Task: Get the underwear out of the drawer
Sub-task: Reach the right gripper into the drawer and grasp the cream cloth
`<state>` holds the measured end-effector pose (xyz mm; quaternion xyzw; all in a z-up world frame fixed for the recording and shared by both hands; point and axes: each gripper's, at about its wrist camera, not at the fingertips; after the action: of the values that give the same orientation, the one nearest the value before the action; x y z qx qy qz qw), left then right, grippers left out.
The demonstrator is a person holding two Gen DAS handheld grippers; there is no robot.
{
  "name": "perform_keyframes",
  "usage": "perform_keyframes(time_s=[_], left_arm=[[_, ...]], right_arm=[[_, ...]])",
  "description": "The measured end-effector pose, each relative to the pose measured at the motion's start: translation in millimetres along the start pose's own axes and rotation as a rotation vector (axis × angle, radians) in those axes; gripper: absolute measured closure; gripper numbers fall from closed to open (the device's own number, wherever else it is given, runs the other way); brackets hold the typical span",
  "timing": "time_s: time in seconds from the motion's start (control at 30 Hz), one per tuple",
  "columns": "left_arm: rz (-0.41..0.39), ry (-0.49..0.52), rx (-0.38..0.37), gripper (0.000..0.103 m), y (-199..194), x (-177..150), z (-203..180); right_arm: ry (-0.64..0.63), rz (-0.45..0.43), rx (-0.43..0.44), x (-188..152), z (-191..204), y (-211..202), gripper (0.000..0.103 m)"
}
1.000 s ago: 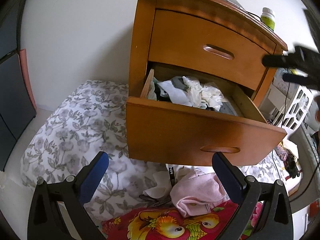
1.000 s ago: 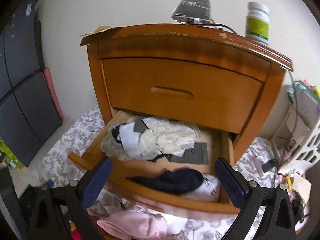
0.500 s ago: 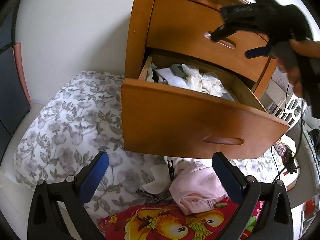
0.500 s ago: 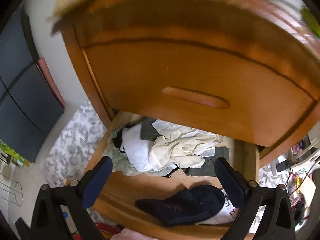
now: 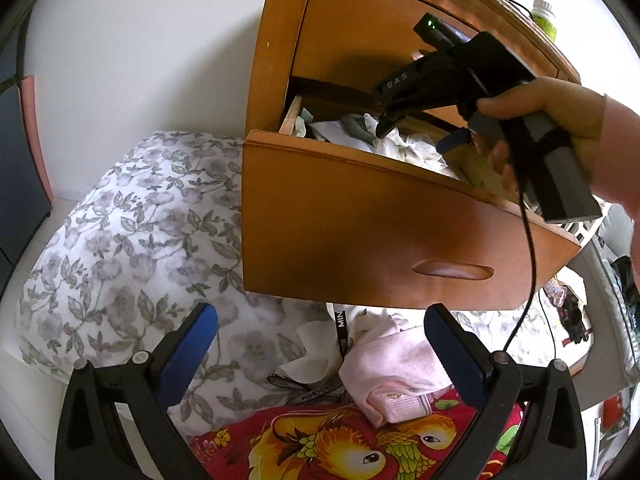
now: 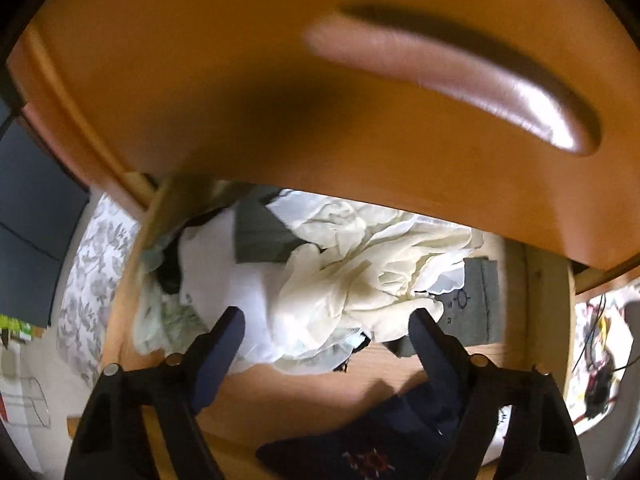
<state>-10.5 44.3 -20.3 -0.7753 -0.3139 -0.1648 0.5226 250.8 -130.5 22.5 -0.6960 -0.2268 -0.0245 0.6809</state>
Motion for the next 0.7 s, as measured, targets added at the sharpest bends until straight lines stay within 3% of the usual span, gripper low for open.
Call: perform_keyframes(time_s=[0.27,0.47,0.63,0.7], left_arm=[[0.009,-0.014,-0.006,0.0,3,1,6],[0.014,-0.015,-0.005,0.0,5,1,6],[0.015,-0.01,-0.01,0.0,4,0,5],[0.014,-0.01,-0.01,0.0,4,0,5]], right_arm=[[0.062,0.048,0.021,4,-8,25,0.033],[0.067,0.055,0.016,8,-16,30,0.059],[0.093,0.042,0.004,4,-30,29,0.089],[0.087,0.033,-0.006,2,-35,26,0.094]])
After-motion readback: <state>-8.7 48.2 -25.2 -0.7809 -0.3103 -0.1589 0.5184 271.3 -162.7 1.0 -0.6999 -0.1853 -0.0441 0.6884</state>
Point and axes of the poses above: each gripper's, at about its wrist camera, not at the fingertips, and y roughly the way its jaws point, z to its left, x to its top, and after that the axes turned 15 degrees about -y, right-handed
